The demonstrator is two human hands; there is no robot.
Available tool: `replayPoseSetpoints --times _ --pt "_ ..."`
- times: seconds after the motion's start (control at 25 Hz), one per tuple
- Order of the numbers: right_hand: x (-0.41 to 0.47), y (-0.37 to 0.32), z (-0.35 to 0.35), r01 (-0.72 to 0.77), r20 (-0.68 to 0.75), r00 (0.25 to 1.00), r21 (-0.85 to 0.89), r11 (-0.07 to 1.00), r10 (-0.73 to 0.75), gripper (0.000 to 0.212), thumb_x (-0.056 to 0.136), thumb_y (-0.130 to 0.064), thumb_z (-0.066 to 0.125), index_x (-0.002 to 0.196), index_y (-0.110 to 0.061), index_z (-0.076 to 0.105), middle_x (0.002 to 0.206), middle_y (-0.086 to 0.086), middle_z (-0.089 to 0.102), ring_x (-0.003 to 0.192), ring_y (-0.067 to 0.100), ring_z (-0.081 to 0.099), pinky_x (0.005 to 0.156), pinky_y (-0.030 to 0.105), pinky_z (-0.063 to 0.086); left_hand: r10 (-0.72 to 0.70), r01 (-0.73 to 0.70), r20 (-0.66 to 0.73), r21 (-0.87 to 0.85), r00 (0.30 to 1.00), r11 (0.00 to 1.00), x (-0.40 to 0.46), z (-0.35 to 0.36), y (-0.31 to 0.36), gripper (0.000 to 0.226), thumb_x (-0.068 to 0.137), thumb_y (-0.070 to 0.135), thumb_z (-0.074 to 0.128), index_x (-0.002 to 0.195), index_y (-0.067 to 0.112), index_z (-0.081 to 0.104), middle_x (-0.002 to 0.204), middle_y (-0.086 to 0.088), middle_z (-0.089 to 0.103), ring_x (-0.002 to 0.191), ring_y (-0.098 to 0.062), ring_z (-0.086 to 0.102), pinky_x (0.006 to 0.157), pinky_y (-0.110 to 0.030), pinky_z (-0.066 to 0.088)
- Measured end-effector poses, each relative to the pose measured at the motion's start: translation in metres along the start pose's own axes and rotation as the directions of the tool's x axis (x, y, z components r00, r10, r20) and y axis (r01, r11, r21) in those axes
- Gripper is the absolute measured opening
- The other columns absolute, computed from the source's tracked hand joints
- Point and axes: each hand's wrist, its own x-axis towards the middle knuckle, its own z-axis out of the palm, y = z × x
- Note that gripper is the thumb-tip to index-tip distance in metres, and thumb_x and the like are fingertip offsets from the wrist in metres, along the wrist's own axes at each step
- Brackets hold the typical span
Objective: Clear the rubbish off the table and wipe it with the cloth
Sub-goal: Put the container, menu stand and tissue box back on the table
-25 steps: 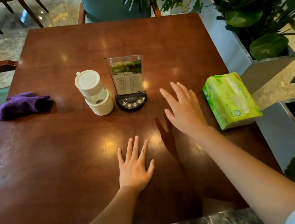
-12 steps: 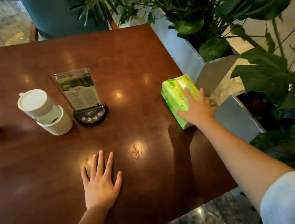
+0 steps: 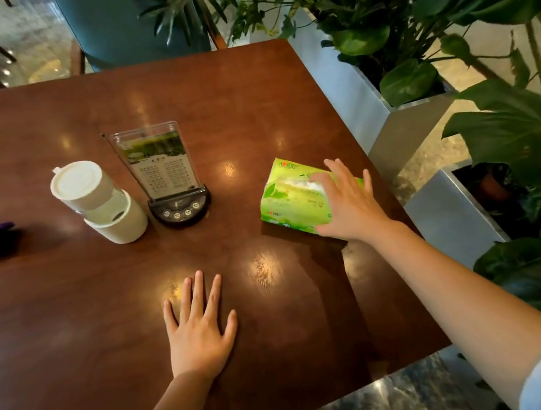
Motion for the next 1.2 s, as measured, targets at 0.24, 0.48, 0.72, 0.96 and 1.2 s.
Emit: replayPoseSetpoints --times 0.24,0.48,0.72,0.96,1.2 --pt "0.025 -0.022 -0.007 0.051 0.067 0.997 -0.152 0.987 -0.042 0.113 0.066 -0.041 0.079 0.143 -0.041 -0.004 0.143 0.011 0.033 0.129 0.035 0.033 0.101 0.062 0.03 0.0 0.0 0.001 -0.008 1.0 1.0 0.0 0.0 0.0 0.067 0.086 0.059 0.017 0.147 0.036 0.004 0.157 0.003 0.002 0.145 -0.017 -0.007 0.114 -0.049 -0.004" --pt "0.058 -0.043 -0.004 0.236 0.085 0.97 -0.121 0.964 -0.227 0.097 0.07 -0.034 0.077 0.143 -0.038 0.012 0.145 0.008 0.032 0.131 0.031 0.029 0.105 0.058 0.027 0.002 -0.002 -0.009 -0.02 1.0 1.0 0.0 0.001 -0.001 0.067 0.086 0.057 0.022 0.147 0.037 0.004 0.157 0.002 0.004 0.146 -0.017 -0.004 0.115 -0.051 -0.001" --pt "0.096 -0.062 -0.001 0.229 0.144 0.968 -0.176 0.957 -0.205 0.1 0.076 -0.017 0.073 0.141 -0.046 0.003 0.158 -0.001 0.002 0.144 0.028 -0.002 0.104 0.071 0.006 0.007 -0.008 -0.017 -0.023 1.0 1.0 0.0 0.004 -0.002 0.067 0.087 0.057 0.025 0.147 0.038 0.004 0.158 0.003 0.001 0.145 -0.017 -0.007 0.115 -0.049 -0.007" --pt "0.102 -0.075 0.009 0.184 0.101 0.981 -0.229 0.956 -0.165 0.1 0.077 -0.023 0.074 0.141 -0.046 0.0 0.158 -0.002 -0.001 0.143 0.033 -0.002 0.102 0.072 0.017 0.007 -0.007 -0.02 -0.026 1.0 1.0 -0.001 0.005 -0.002 0.067 0.088 0.057 0.026 0.148 0.037 0.003 0.158 0.002 0.002 0.146 -0.018 -0.007 0.115 -0.052 0.0" --pt "0.107 -0.093 0.011 0.164 0.07 0.986 -0.216 0.963 -0.152 0.096 0.077 -0.025 0.073 0.143 -0.041 0.006 0.158 0.001 0.005 0.142 0.035 0.003 0.102 0.073 0.019 0.019 -0.02 -0.028 -0.033 0.999 0.999 -0.001 0.005 -0.002 0.067 0.088 0.056 0.028 0.148 0.035 0.008 0.158 0.0 0.007 0.146 -0.02 -0.001 0.115 -0.055 0.004"
